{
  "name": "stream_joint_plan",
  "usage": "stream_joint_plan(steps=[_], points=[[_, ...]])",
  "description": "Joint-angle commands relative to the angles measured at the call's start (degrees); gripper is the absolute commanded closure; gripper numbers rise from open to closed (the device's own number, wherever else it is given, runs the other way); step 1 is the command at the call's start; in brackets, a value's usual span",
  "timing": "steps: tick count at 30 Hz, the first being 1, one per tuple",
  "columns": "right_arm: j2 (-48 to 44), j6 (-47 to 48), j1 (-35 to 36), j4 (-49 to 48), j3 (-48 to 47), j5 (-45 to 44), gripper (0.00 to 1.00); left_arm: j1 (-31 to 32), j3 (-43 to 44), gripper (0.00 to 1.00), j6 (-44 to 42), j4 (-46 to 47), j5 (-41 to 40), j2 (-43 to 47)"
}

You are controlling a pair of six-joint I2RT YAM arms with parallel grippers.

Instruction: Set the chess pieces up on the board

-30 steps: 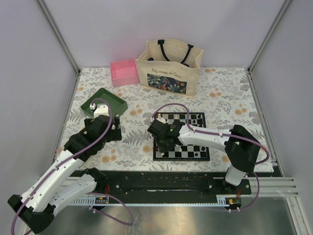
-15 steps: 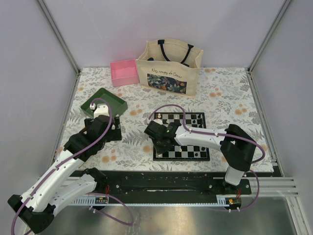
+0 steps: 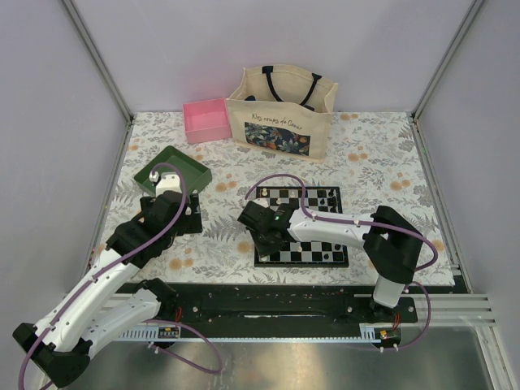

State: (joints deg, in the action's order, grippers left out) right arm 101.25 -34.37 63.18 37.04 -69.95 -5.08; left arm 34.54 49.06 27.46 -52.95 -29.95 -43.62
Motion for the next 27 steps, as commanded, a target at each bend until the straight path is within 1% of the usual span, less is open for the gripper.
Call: stream_joint_plan(steps=[1,13,20,22,27], points=[[-0.09,-0.35,0.81,-0.91,-1.94,-1.68,0.76,-0.27,1.39,0.01,0.22,1.36,-0.37,0.55],[-0.35,-1.05,0.72,-1.97,-1.24,-3.71,0.77,-0.27,1.30,0.01,0.22,1.36,-0.45,0.46],[0.26,-0.96,0.72,-1.97,-1.33,-2.65,0.77,-0.36,1.30,0.01,0.14,1.36,-0.45,0.37],[0.17,-0.87,0.72,-1.88,-1.06,-2.74,0.76,-0.27,1.30,0.01,0.22,1.36,-0.37,0.46],[-0.18,-0.44,0.81,-1.62,-0.80,-3.00,0.71,-0.36,1.39,0.01,0.22,1.36,-0.37,0.29]])
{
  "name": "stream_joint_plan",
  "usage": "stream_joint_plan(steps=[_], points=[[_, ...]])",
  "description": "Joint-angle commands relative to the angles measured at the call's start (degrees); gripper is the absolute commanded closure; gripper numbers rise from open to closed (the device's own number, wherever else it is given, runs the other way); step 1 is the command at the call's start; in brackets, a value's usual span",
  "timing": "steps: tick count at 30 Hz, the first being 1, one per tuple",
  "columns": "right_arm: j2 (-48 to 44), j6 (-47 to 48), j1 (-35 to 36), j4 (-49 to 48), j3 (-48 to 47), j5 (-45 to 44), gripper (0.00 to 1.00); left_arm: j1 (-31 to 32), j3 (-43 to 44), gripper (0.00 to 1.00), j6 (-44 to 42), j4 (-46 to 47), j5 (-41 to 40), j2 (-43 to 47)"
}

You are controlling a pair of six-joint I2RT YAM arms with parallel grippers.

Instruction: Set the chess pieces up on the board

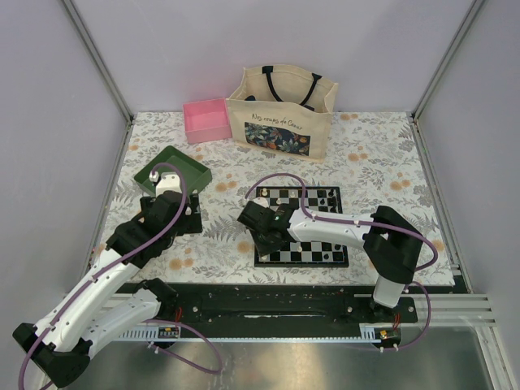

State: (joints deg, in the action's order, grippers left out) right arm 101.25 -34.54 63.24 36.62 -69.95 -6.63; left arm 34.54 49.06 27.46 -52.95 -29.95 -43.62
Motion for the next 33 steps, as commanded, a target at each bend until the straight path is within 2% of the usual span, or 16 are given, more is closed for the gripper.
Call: stream_joint_plan(steps=[1,11,20,28,33], points=[[-0.18,-0.26,0.65,-1.11,-0.89,-1.45,0.70,-0.27,1.39,0.01,0.22,1.36,-0.37,0.37],[-3.60,0.62,0.65,1.08,-0.98,-1.71,0.64,-0.27,1.30,0.01,0.13,1.36,-0.37,0.46],[-13.44,3.43,0.04,4.16,2.53,-10.23,0.57,-0.27,1.22,0.01,0.31,1.44,-0.98,0.90],[-15.21,3.25,-12.60,0.12,9.04,-5.59,0.57,-0.27,1.30,0.01,0.40,1.27,-1.07,0.29],[-11.00,6.68,-18.76,-1.99,4.75,-6.55,0.57,-0.35,1.30,0.01,0.40,1.36,-1.33,0.37]])
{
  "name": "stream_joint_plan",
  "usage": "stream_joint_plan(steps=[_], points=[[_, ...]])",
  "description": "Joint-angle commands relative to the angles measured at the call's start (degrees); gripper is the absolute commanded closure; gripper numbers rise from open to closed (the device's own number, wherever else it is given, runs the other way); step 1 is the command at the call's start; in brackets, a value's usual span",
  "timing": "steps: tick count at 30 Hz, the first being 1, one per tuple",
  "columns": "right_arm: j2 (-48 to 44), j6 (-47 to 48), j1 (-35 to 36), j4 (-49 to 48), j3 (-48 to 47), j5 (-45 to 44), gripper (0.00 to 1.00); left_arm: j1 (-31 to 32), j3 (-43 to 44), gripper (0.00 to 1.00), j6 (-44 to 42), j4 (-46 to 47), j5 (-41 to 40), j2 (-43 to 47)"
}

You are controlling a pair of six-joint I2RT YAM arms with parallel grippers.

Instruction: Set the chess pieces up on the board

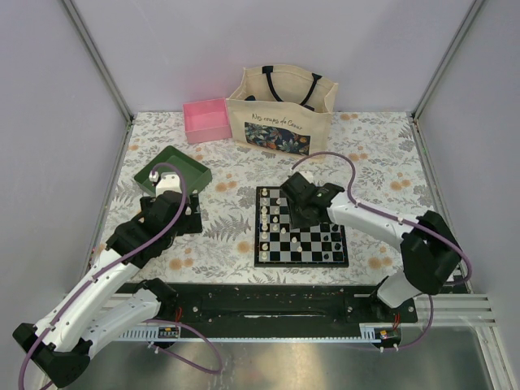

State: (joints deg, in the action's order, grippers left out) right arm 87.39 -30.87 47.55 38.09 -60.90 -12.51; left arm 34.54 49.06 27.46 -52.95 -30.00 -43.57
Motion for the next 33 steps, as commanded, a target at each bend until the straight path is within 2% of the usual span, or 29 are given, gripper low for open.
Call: stream_joint_plan(steps=[1,8,15,33], points=[[3.83,3.71,-4.38,-3.54,-5.53,-0.41,0.57,-0.27,1.30,0.01,0.40,1.27,-1.20,0.33],[12.17,4.86,-10.01,-4.78,-15.28,0.38,0.57,-0.27,1.30,0.01,0.49,1.36,-1.29,0.42],[18.95,5.82,-12.30,-5.31,-21.53,0.21,0.57,-0.27,1.22,0.01,0.49,1.27,-1.29,0.42],[25.90,6.70,-14.50,-4.25,-26.02,2.23,0.64,-0.27,1.30,0.01,0.31,1.27,-1.29,-0.46]])
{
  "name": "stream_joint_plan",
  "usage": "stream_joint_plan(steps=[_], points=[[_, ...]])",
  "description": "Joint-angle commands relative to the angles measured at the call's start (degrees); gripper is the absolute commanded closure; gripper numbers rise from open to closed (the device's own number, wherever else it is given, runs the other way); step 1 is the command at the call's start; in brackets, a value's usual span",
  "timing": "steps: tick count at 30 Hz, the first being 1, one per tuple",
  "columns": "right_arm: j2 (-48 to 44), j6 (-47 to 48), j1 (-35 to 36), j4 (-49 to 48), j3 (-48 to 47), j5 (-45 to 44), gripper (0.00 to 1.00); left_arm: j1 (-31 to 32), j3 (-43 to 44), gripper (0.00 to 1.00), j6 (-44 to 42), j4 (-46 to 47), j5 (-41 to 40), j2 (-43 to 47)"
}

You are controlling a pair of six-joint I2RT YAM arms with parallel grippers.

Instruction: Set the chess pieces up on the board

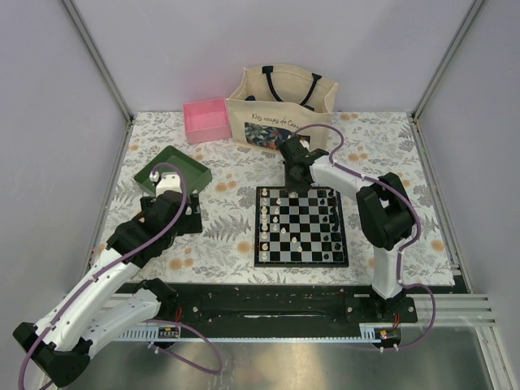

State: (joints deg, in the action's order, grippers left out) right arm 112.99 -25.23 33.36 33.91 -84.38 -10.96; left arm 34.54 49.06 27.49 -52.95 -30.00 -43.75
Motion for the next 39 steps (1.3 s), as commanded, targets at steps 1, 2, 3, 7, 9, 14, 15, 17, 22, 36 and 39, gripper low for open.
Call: stream_joint_plan(steps=[1,2,3,7,9,14,15,17,22,36,39], points=[[0.48,1.06,-0.32,-0.07,-2.81,0.77,0.64,-0.35,1.30,0.01,0.29,1.36,-1.29,-0.29],[0.56,1.15,-0.40,0.36,-2.98,0.94,0.64,-0.27,1.30,0.01,0.29,1.27,-1.46,-0.29],[0.65,1.15,-0.41,0.28,-2.90,0.94,0.65,-0.27,1.30,0.01,0.29,1.27,-1.47,-0.29],[1.00,1.33,-0.32,0.45,-3.25,1.03,0.67,-0.27,1.30,0.01,0.38,1.36,-1.38,-0.37],[1.00,1.24,-0.41,0.54,-3.25,1.38,0.67,-0.27,1.30,0.01,0.29,1.27,-1.47,-0.46],[1.00,1.24,-0.32,0.63,-3.07,2.08,0.67,-0.27,1.30,0.01,0.38,1.36,-1.47,-0.46],[1.00,1.24,-0.40,0.72,-3.07,2.08,0.67,-0.27,1.30,0.01,0.38,1.36,-1.38,-0.38],[1.09,1.24,-0.41,0.81,-2.98,2.09,0.67,-0.27,1.30,0.01,0.38,1.27,-1.38,-0.46],[1.27,1.24,-0.40,1.07,-3.16,2.00,0.67,-0.35,1.39,0.01,0.38,1.36,-1.29,-0.46],[1.80,1.50,-0.32,1.77,-4.13,1.91,0.74,-0.27,1.39,0.01,0.38,1.27,-1.20,-0.46],[1.62,1.68,-0.32,1.68,-4.13,2.17,0.78,-0.27,1.30,0.01,0.38,1.36,-1.12,-0.55]])
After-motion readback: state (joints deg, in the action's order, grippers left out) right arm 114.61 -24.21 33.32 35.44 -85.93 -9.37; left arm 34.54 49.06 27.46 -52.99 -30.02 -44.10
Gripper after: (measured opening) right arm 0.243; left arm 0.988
